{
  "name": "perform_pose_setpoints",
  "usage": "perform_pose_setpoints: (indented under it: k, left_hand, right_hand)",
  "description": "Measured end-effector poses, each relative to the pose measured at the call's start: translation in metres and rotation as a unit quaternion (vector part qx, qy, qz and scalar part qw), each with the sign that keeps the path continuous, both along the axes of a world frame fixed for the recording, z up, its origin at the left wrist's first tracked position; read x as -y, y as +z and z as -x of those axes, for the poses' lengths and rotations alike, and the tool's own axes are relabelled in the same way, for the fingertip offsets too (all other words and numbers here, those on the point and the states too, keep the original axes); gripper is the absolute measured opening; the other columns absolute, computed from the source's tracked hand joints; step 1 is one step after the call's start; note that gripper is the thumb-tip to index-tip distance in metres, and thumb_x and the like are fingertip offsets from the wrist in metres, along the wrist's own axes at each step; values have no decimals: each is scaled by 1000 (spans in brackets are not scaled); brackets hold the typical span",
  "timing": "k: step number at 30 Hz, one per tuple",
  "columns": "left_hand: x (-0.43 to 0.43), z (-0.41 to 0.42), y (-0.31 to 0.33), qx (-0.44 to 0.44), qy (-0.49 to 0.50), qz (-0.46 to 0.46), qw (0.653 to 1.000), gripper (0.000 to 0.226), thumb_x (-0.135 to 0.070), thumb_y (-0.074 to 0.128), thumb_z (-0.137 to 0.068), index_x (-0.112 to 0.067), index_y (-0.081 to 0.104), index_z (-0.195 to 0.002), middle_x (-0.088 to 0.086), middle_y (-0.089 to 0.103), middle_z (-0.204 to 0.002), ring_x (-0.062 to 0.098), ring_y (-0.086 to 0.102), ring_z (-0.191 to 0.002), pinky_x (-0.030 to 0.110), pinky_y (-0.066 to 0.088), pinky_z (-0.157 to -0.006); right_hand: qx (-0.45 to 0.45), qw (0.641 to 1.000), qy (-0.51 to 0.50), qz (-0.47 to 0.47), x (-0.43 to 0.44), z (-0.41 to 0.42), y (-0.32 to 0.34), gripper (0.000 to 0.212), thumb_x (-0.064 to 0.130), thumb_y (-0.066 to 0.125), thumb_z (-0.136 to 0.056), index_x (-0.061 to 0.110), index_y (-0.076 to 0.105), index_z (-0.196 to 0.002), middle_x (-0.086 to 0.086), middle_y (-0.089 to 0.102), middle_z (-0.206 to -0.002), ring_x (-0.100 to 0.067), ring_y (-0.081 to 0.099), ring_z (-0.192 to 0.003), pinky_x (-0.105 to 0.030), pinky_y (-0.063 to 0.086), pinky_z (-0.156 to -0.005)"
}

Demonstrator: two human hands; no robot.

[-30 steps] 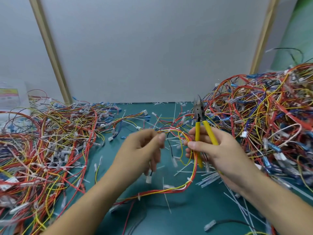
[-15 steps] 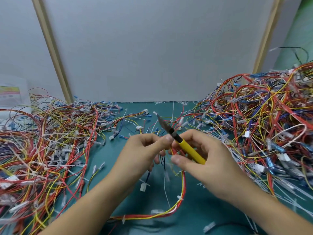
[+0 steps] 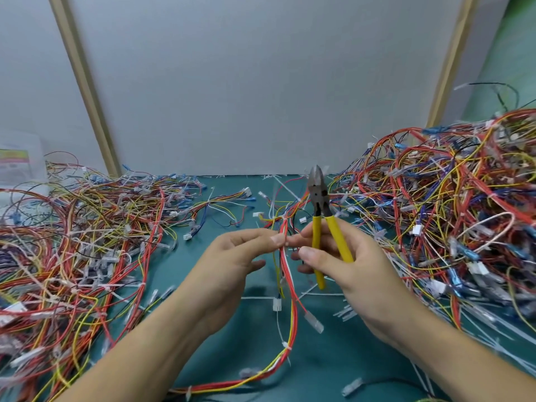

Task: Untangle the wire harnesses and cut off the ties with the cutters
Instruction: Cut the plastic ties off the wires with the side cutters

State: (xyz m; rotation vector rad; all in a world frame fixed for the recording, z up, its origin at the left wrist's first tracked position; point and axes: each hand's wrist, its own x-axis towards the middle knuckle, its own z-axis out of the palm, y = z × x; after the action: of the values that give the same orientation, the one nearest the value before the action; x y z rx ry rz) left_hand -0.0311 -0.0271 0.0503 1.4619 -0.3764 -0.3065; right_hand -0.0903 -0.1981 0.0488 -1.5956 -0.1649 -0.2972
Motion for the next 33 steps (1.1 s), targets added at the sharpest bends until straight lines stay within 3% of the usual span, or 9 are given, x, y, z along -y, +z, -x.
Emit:
perform_pose_setpoints:
  k: [6, 10, 12, 16, 20, 24, 27, 30, 33]
  left_hand:
    - [3, 4, -2, 33, -37, 22, 999, 20, -25, 73, -77, -10, 79, -88, 10, 76, -103, 16, 66, -107, 38, 34, -111]
    - [3, 4, -1, 61, 2, 18, 998, 21, -25, 76, -76, -8, 79, -88, 6, 77, -97, 8, 68, -102, 9, 43, -87]
    - [3, 3, -1, 74, 16, 9, 997, 28, -28, 73, -74, -5, 77, -90, 9, 76, -94, 6, 68, -93, 3, 43, -77]
    - [4, 5, 0, 97, -29, -29, 994, 20, -31, 69, -79, -11, 73, -82, -3, 70, -77, 1, 62, -76, 5, 42, -73]
    - [3, 7, -1, 115, -56, -59, 990, 20, -29, 65, -87, -11, 70, -81, -10, 65, -69, -1, 59, -68, 8, 42, -71]
    - [2, 7, 0, 126, -57, -87, 987, 25, -30, 67, -91, -11, 68, -75, -6, 62, -67, 5, 54, -66, 16, 42, -69]
    - [2, 5, -1, 124, -42, -102, 986, 35, -33, 61, -83, 1, 62, -76, 0, 58, -68, 13, 47, -68, 29, 38, -71]
    - [1, 4, -1, 112, -54, -71, 990, 33, -29, 63, -84, 3, 63, -77, 2, 61, -69, 12, 51, -66, 26, 43, -68]
    - [0, 3, 0, 90, -75, -38, 992, 15, -23, 70, -80, -8, 70, -78, 5, 66, -72, 13, 60, -69, 22, 50, -67]
  right_hand:
    - [-12, 1000, 9, -28, -4, 0, 0, 14, -1, 67, -90, 9, 66, -98, 2, 74, -86, -12, 71, -80, -22, 57, -69]
    - [-1, 1000, -26, -7, 1, 0, 1, 15, 0, 69, -88, 10, 64, -98, 2, 71, -79, -13, 70, -72, -24, 56, -66]
    - [16, 999, -39, -5, 4, 0, 4, 17, 0, 70, -87, 14, 63, -94, 0, 69, -75, -13, 67, -67, -21, 53, -62]
    - [51, 998, -33, 0, 6, 2, 8, 26, -6, 71, -84, 17, 61, -91, -2, 66, -72, -11, 62, -64, -17, 51, -63]
    - [66, 997, -13, 24, 4, 8, 11, 31, -3, 72, -84, 26, 62, -86, -3, 66, -74, -15, 63, -69, -23, 56, -71]
    - [70, 997, -12, 43, 3, 8, 11, 27, -2, 72, -85, 22, 61, -87, -2, 67, -74, -13, 63, -69, -22, 55, -71]
    - [65, 995, -26, 71, 3, 7, 11, 24, -1, 72, -84, 19, 61, -89, 0, 68, -74, -10, 63, -68, -20, 54, -70]
    - [53, 995, -40, 72, 5, 6, 12, 23, -1, 72, -85, 18, 61, -90, -2, 68, -75, -9, 63, -69, -19, 53, -70]
    - [52, 994, -51, 86, 8, 5, 11, 22, 0, 72, -86, 19, 61, -89, -2, 68, -77, -10, 63, -70, -22, 55, -72]
